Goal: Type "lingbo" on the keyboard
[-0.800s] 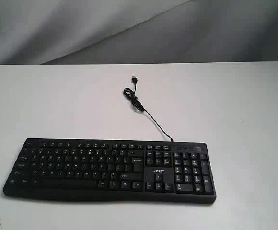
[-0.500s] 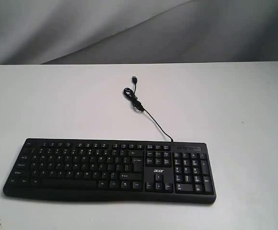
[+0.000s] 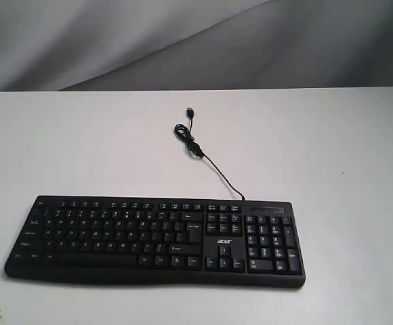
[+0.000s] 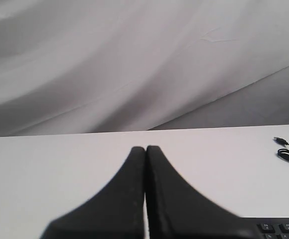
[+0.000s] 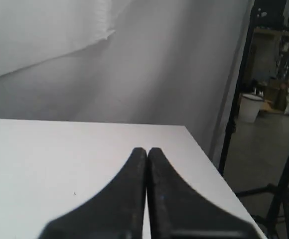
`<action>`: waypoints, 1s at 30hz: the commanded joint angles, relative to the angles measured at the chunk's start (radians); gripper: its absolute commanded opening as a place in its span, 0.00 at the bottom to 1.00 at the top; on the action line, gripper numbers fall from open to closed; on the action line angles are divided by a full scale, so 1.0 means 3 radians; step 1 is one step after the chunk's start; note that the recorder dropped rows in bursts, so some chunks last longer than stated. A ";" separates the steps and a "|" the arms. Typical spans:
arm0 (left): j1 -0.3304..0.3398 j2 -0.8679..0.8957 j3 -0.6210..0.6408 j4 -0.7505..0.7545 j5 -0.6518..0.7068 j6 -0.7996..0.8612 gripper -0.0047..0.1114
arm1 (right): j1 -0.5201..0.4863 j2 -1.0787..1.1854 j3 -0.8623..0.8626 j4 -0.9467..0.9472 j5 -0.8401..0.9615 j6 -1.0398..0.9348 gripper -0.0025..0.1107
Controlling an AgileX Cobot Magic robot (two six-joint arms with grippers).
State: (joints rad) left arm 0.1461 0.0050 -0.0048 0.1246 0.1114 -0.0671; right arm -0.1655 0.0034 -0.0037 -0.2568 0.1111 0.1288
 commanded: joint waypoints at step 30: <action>-0.0022 -0.0017 0.0016 0.0001 -0.0030 -0.0007 0.04 | 0.0084 0.4865 -0.3917 -0.4959 -0.1878 0.5035 0.02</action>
State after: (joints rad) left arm 0.1461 0.0050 -0.0048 0.1246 0.1114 -0.0671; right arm -0.1594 1.3625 -1.1189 -1.7276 -0.5586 1.7416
